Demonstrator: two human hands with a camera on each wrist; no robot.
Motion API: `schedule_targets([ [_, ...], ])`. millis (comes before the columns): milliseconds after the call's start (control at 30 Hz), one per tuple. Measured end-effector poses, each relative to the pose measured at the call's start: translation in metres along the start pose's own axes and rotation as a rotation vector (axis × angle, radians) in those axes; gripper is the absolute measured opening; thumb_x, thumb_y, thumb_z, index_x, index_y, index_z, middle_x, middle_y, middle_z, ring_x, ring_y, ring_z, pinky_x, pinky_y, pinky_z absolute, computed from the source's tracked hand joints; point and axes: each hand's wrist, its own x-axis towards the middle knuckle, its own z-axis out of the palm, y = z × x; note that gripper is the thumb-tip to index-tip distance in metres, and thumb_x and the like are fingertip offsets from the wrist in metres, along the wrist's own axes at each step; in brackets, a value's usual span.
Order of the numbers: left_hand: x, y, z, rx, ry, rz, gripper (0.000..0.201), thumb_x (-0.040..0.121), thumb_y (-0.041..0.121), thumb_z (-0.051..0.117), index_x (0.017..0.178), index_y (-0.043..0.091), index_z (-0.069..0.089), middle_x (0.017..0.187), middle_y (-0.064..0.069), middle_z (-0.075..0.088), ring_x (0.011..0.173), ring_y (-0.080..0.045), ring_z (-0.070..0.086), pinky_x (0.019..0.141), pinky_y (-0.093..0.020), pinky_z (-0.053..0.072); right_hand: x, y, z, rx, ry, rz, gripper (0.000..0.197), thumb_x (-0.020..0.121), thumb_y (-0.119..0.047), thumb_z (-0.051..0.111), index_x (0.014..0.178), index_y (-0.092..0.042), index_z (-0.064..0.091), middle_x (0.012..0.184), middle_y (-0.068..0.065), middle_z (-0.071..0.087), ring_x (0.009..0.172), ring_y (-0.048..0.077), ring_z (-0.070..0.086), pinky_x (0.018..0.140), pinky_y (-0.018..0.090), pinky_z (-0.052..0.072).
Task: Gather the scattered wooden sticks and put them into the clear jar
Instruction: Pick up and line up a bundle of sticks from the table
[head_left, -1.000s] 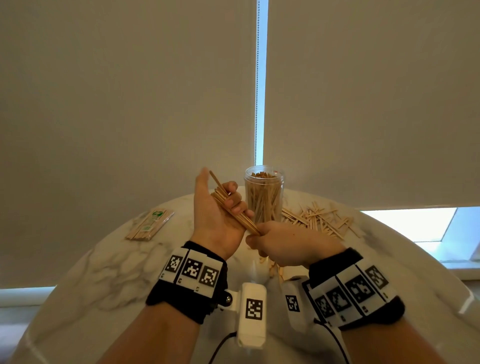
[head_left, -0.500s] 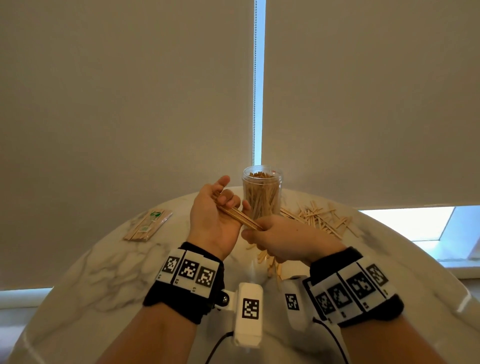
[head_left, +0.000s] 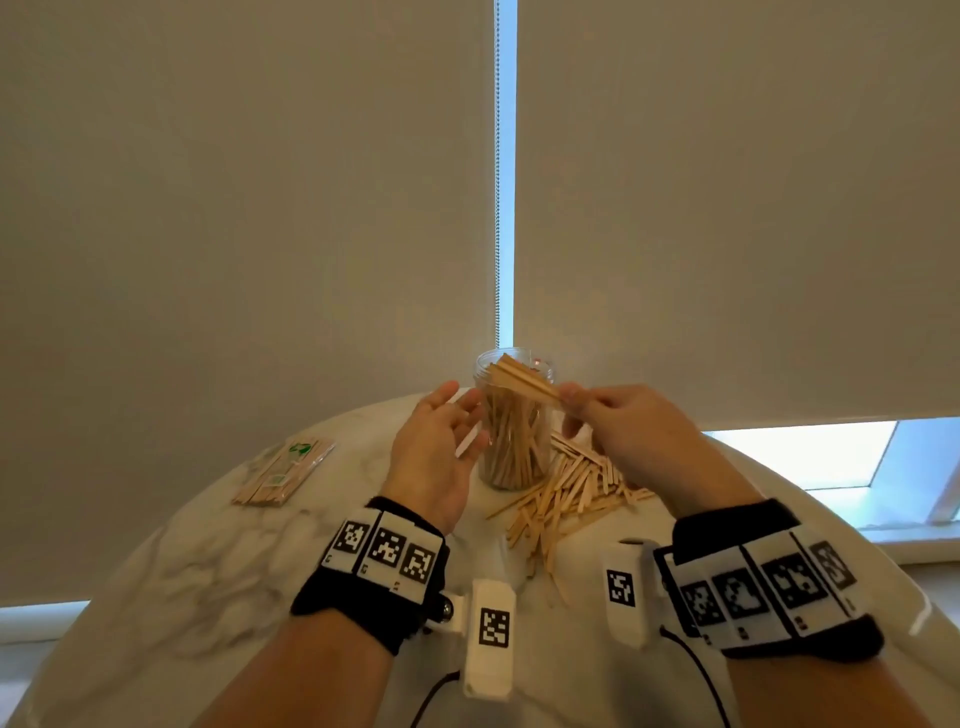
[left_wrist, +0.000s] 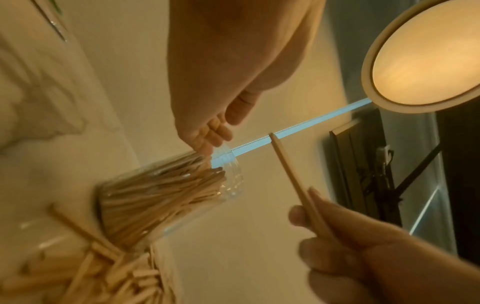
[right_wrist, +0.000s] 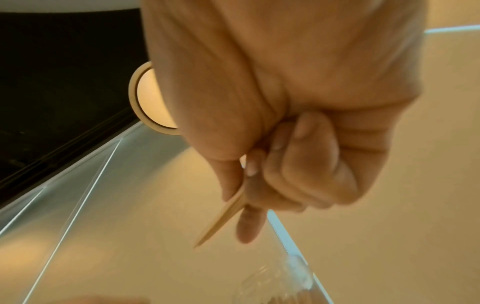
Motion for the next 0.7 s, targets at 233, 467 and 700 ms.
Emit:
schedule_targets([
  [233, 0.048, -0.008, 0.017, 0.782, -0.109, 0.070, 0.145, 0.052, 0.045, 0.093, 0.157, 0.029, -0.006, 0.157, -0.005, 0.032, 0.141, -0.026, 0.034, 0.116, -0.051, 0.030, 0.047, -0.028, -0.025, -0.460, 0.207, -0.095, 0.039, 0.102, -0.048, 0.046, 0.094, -0.020, 0.073, 0.068, -0.003, 0.060, 0.063, 0.013, 0.054, 0.056, 0.027, 0.034],
  [467, 0.072, -0.017, 0.021, 0.819, -0.106, 0.133, 0.110, 0.071, 0.023, 0.089, 0.154, 0.020, 0.017, 0.139, -0.003, 0.053, 0.119, -0.019, 0.054, 0.095, -0.027, 0.043, 0.123, -0.075, -0.006, -1.160, -0.154, -0.357, 0.028, 0.097, -0.034, 0.058, 0.117, -0.021, 0.072, 0.112, -0.002, 0.071, 0.102, 0.022, 0.065, 0.090, 0.036, 0.054],
  [700, 0.079, -0.025, 0.011, 0.882, -0.080, 0.187, 0.095, 0.077, 0.007, 0.080, 0.150, 0.027, 0.023, 0.125, 0.000, 0.060, 0.116, -0.021, 0.060, 0.095, -0.032, 0.049, 0.154, -0.083, 0.035, -1.314, -0.392, -0.265, 0.018, 0.097, -0.024, 0.060, 0.094, -0.009, 0.069, 0.092, 0.007, 0.064, 0.082, 0.019, 0.053, 0.077, 0.028, 0.046],
])
